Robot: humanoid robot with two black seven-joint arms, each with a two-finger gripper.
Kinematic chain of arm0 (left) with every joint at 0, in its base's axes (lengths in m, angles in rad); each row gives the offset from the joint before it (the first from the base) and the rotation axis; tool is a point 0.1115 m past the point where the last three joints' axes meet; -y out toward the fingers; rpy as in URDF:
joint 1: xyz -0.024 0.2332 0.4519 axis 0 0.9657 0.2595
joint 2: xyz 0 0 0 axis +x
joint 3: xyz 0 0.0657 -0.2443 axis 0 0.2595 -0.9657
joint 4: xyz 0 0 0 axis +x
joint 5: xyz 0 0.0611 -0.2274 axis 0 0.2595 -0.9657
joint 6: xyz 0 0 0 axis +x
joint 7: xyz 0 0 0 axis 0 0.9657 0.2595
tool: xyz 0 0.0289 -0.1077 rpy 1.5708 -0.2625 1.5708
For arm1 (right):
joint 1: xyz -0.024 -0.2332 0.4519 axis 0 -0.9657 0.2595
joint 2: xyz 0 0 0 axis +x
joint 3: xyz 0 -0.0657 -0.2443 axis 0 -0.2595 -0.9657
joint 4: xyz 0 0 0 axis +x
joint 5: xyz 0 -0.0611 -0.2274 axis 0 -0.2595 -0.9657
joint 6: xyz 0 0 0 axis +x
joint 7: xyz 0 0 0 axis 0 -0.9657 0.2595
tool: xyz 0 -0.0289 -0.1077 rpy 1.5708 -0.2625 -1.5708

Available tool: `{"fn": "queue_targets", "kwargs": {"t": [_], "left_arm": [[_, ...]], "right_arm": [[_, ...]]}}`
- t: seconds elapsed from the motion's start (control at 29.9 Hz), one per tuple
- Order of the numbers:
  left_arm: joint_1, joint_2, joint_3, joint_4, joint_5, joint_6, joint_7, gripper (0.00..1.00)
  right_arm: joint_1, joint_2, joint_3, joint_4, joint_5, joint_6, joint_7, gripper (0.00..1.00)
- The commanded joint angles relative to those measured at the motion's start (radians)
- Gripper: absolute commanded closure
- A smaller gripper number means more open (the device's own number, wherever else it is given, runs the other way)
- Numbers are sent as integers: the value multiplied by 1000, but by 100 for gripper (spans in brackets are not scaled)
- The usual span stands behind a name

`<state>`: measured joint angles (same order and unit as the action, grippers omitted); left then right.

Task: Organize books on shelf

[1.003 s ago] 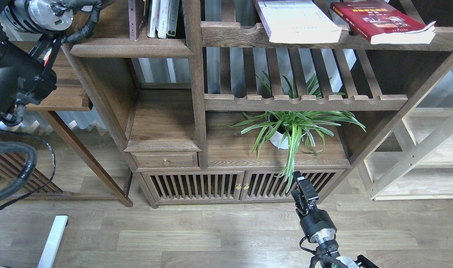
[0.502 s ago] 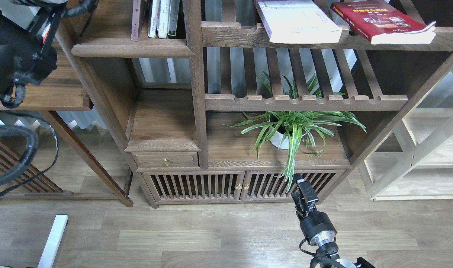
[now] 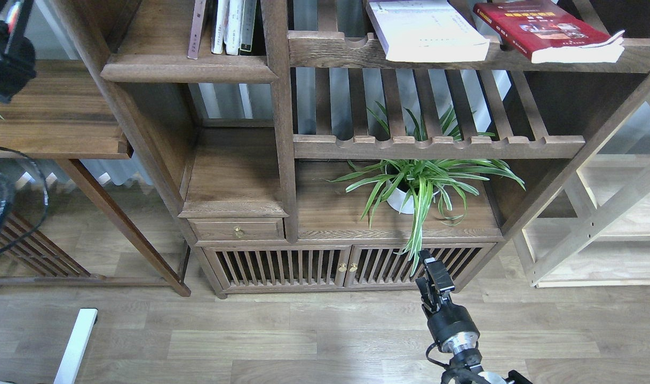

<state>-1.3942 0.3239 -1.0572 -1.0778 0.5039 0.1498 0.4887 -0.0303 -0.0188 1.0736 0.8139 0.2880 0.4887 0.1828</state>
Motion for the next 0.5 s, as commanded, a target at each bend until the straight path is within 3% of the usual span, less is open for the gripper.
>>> {"fn": "queue_targets", "kwargs": {"t": [0.0, 0.37, 0.47], "left_arm": [[41, 53, -16, -83, -1, 4, 0, 37], [227, 119, -179, -327, -5, 4, 0, 36], [260, 126, -207, -372, -4, 5, 0, 31]], "right_arm": [[1, 8, 2, 8, 7, 0, 1, 1], [6, 7, -18, 64, -16, 0, 1, 2], [9, -4, -20, 65, -44, 0, -2, 1]]}}
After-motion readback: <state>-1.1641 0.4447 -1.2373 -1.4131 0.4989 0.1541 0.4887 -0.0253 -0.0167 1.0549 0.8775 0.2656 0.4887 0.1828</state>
